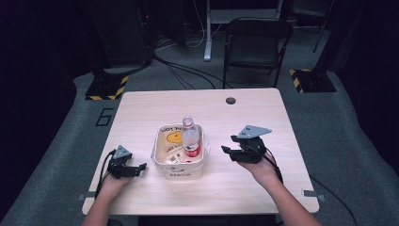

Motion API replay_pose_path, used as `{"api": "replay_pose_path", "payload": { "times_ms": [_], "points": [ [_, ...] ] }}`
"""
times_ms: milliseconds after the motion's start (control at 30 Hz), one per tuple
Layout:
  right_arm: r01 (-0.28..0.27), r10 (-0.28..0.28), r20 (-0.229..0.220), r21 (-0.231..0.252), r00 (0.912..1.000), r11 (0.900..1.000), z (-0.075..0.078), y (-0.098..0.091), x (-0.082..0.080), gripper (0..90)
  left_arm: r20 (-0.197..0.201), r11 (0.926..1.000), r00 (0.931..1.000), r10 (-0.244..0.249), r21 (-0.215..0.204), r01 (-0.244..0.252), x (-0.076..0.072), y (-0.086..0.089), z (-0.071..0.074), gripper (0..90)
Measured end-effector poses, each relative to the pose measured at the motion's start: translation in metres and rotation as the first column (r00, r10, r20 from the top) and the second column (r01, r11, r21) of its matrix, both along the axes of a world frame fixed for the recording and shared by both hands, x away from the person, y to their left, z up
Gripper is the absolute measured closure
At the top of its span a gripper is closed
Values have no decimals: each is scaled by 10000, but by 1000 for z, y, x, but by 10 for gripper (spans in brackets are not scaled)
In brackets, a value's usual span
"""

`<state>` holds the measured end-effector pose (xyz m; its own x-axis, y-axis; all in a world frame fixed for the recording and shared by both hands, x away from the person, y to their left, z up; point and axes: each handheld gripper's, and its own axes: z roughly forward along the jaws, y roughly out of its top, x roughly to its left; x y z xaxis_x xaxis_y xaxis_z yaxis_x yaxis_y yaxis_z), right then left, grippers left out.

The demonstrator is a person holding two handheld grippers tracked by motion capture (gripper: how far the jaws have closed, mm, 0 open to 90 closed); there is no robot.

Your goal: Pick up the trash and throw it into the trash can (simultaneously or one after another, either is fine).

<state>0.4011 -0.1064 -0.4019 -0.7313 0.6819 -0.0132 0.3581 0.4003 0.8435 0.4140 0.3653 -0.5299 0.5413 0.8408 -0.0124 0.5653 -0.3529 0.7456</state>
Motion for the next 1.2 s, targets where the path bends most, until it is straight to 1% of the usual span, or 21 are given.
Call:
{"api": "replay_pose_path", "payload": {
  "times_ms": [33,100,133,267,367,433,467,533,600,667,767,800,967,1000,1100,1167,1200],
  "points": [
    [116,-116,-72,13,9999,9999,-4,-3,0,428,2,10000,10000,-2,2,2,0,0,0,153],
    [136,-136,-50,0,9999,9999,-5,-5,0,426,0,10000,10000,0,1,0,0,0,0,152],
    [251,-251,-56,13,9997,9997,-8,-8,0,422,2,10000,10000,0,2,0,0,0,0,153],
    [408,-408,-44,8,9992,9992,-12,-12,0,418,2,10000,10000,2,-1,-2,0,0,0,153],
    [638,-638,-64,55,9979,9979,-19,-20,-1,412,-21,10000,10000,7,-6,-7,0,0,0,152],
    [686,-685,-81,76,9976,9976,-20,-21,-1,410,1,10000,10000,4,-1,-4,0,0,0,153],
    [832,-830,-156,78,9964,9965,-24,-26,0,403,3,10000,10000,8,-1,-8,0,0,0,152],
    [884,-882,-173,84,9959,9960,-25,-28,0,402,1,10000,10000,3,5,-3,0,0,0,153],
    [1133,-1131,-303,63,9931,9935,-32,-35,0,393,4,10000,10000,7,-2,-7,0,0,0,153],
    [1183,-1181,-321,52,9925,9930,-33,-36,0,391,-18,10000,10000,6,2,-6,0,0,0,153],
    [1380,-1377,-423,42,9896,9904,-40,-42,0,389,-21,10000,10000,12,-4,-12,0,0,0,153],
    [1523,-1520,-483,23,9872,9883,-45,-46,0,389,-23,10000,10000,14,1,-14,0,0,0,153],
    [1761,-1757,-548,28,9829,9844,-53,-53,0,389,-17,10000,10000,19,-2,-19,0,0,0,153],
    [1895,-1889,-599,35,9802,9819,-57,-56,0,389,-28,10000,10000,16,-3,-16,0,0,0,153],
    [2033,-2031,-617,-33,9772,9791,-61,-61,1,389,-13,10000,10000,10,5,-10,0,0,0,153],
    [2176,-2174,-685,-60,9737,9760,-64,-64,1,389,-28,10000,10000,12,-2,-12,0,0,0,152],
    [2176,-2174,-685,-60,9737,9760,-64,-64,1,389,-28,10000,10000,12,-2,-12,0,0,0,153]
  ]
}}
